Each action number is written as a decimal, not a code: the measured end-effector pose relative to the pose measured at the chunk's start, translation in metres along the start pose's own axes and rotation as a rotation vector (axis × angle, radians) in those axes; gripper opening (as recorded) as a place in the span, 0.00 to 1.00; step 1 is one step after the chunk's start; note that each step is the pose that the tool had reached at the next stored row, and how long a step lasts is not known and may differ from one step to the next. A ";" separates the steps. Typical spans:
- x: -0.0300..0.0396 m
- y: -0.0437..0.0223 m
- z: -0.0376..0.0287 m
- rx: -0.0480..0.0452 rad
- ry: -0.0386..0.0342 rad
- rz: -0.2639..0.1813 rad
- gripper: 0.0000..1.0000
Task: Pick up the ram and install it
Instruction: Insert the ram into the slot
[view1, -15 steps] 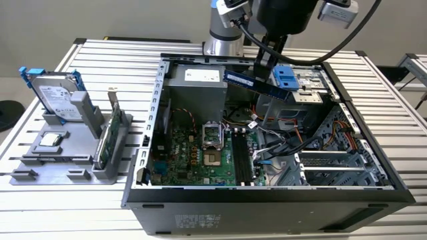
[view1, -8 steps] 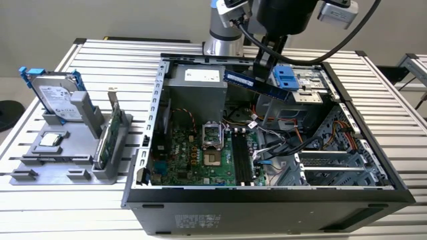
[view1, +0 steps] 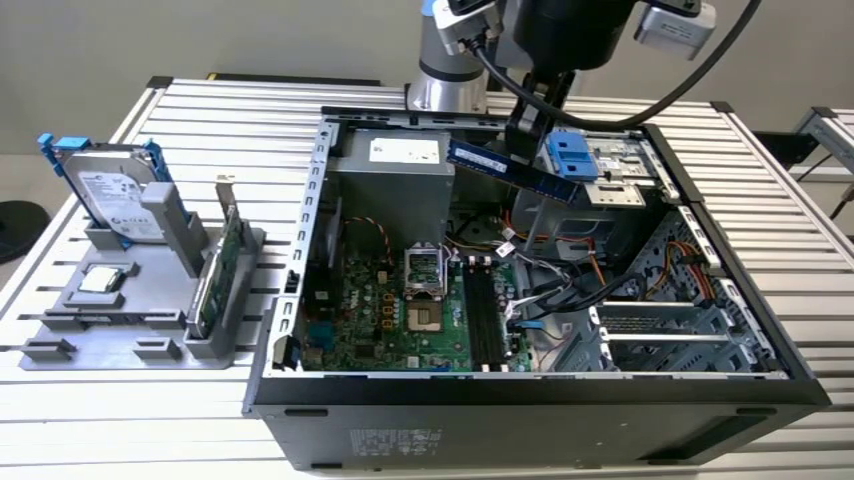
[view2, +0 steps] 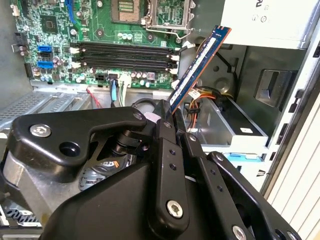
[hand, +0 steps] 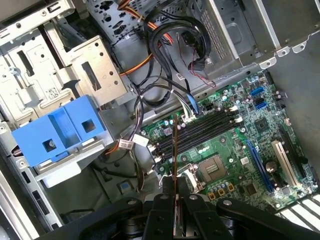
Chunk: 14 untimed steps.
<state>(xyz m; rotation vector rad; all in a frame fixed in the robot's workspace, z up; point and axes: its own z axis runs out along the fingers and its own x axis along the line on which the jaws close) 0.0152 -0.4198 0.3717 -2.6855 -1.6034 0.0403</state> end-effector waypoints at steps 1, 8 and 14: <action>0.0000 0.0000 0.0001 0.0001 0.0001 0.002 0.00; 0.0000 0.0000 0.0004 0.0002 0.0004 0.015 0.00; 0.0000 0.0000 0.0008 0.0004 0.0007 0.026 0.00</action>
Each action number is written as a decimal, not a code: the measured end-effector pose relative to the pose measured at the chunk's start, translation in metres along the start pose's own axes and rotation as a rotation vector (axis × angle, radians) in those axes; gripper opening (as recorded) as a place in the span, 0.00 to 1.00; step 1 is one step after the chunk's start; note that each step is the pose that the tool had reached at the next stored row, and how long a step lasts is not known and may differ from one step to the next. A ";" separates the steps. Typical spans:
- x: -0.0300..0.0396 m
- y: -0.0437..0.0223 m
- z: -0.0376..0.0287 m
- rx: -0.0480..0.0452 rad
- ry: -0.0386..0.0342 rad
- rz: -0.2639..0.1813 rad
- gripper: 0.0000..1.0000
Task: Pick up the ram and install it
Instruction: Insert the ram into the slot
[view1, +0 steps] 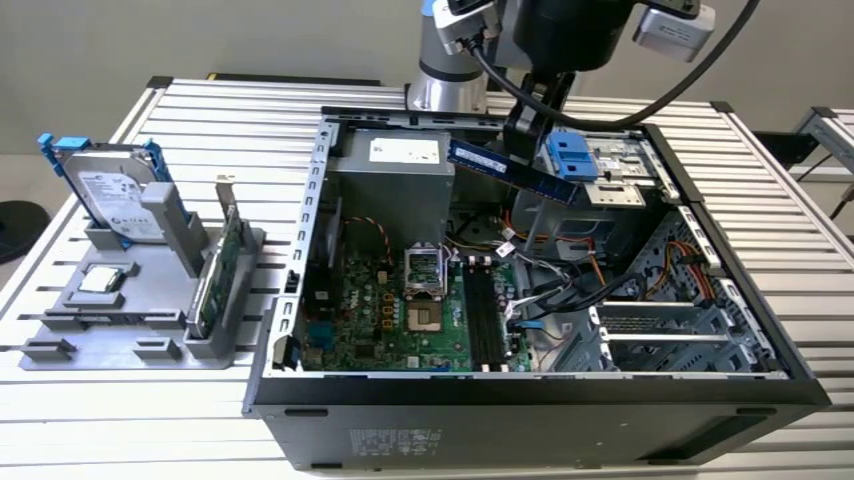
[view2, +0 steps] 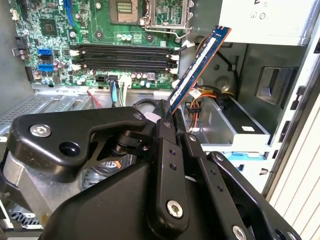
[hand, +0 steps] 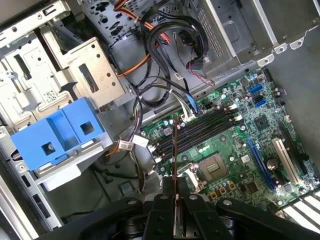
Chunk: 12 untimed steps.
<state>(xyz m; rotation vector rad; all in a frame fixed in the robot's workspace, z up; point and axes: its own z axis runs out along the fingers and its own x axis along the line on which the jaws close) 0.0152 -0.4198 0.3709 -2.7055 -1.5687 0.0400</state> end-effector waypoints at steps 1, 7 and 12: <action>0.0000 0.0000 0.0001 0.0000 0.0000 0.002 0.00; 0.0000 0.0000 0.0004 0.0002 0.0003 0.013 0.00; 0.0000 0.0000 0.0006 0.0003 0.0006 0.024 0.00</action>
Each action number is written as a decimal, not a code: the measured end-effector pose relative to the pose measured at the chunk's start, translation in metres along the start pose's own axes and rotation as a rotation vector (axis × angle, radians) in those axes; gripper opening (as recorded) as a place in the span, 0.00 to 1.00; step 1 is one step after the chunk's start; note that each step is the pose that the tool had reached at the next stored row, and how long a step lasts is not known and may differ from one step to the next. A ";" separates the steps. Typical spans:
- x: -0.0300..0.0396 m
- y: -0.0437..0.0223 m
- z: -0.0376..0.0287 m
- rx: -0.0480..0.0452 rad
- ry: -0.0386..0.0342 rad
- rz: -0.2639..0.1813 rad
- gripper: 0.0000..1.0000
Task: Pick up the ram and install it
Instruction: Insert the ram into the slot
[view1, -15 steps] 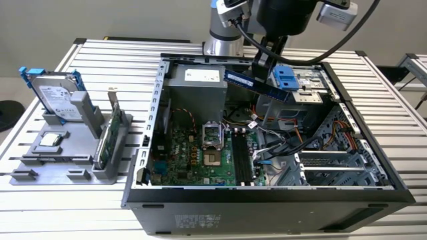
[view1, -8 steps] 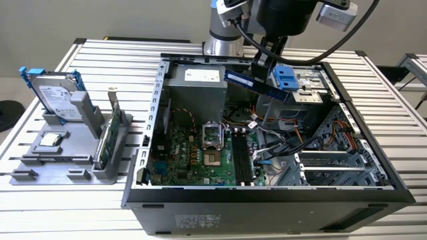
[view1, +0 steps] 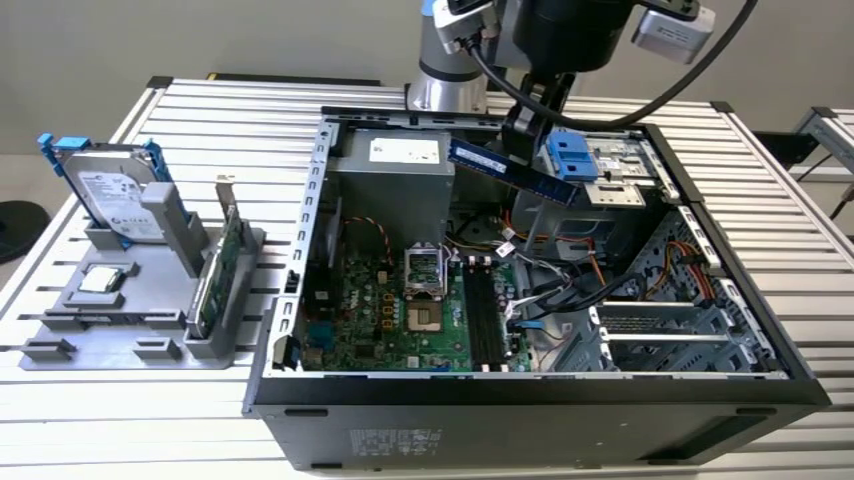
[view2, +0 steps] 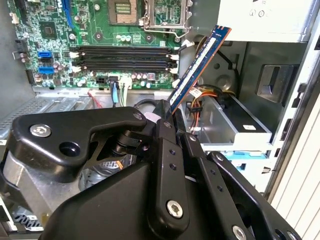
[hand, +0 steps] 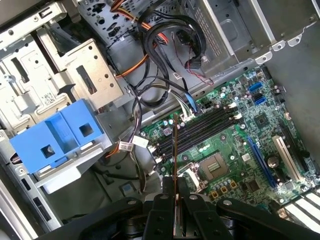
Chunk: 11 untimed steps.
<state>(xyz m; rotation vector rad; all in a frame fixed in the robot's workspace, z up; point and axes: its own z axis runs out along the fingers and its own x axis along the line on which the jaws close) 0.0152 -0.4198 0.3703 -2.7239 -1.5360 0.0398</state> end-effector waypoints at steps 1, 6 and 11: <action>0.0000 0.0000 0.0000 0.0001 0.0001 0.004 0.00; 0.0000 0.0000 0.0003 0.0006 0.0010 0.042 0.00; 0.0000 0.0000 0.0006 0.0014 0.0023 0.086 0.00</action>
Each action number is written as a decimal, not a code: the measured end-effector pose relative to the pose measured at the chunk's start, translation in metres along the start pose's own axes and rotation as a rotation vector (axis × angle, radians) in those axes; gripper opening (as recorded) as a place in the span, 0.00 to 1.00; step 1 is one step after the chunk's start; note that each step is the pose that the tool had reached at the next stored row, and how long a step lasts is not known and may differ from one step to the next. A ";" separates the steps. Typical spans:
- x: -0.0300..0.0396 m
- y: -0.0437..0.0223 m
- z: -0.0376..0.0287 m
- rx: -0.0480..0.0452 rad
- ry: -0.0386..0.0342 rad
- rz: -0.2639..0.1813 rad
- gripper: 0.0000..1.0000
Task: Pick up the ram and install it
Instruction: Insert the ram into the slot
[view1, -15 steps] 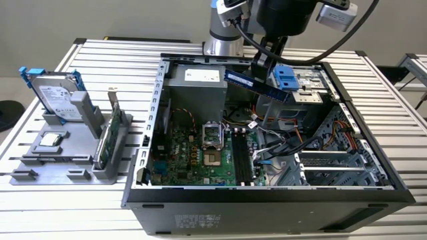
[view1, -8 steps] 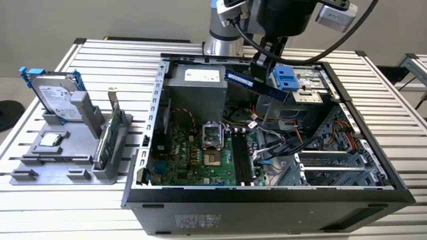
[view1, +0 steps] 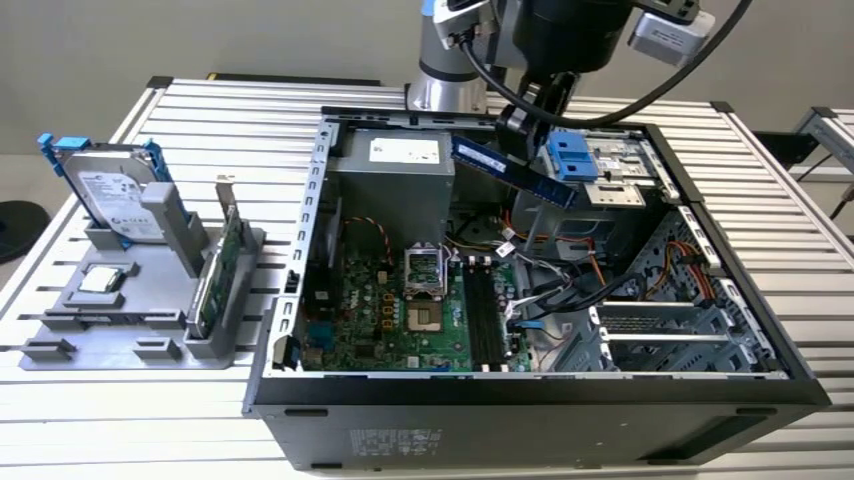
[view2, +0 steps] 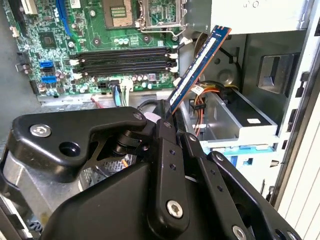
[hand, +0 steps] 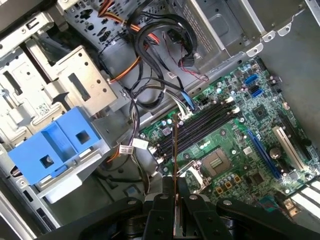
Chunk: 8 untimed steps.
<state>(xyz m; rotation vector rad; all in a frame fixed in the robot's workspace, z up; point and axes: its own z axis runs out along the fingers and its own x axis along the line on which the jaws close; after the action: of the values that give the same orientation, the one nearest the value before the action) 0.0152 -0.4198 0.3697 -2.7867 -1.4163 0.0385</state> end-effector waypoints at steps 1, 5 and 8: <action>0.0000 0.0000 0.0000 0.0001 0.0002 0.008 0.00; 0.0000 0.0000 0.0001 0.0005 0.0007 0.036 0.00; 0.0000 0.0000 0.0002 0.0008 0.0012 0.055 0.00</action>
<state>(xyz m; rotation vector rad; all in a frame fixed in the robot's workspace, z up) 0.0152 -0.4198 0.3695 -2.8244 -1.3382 0.0381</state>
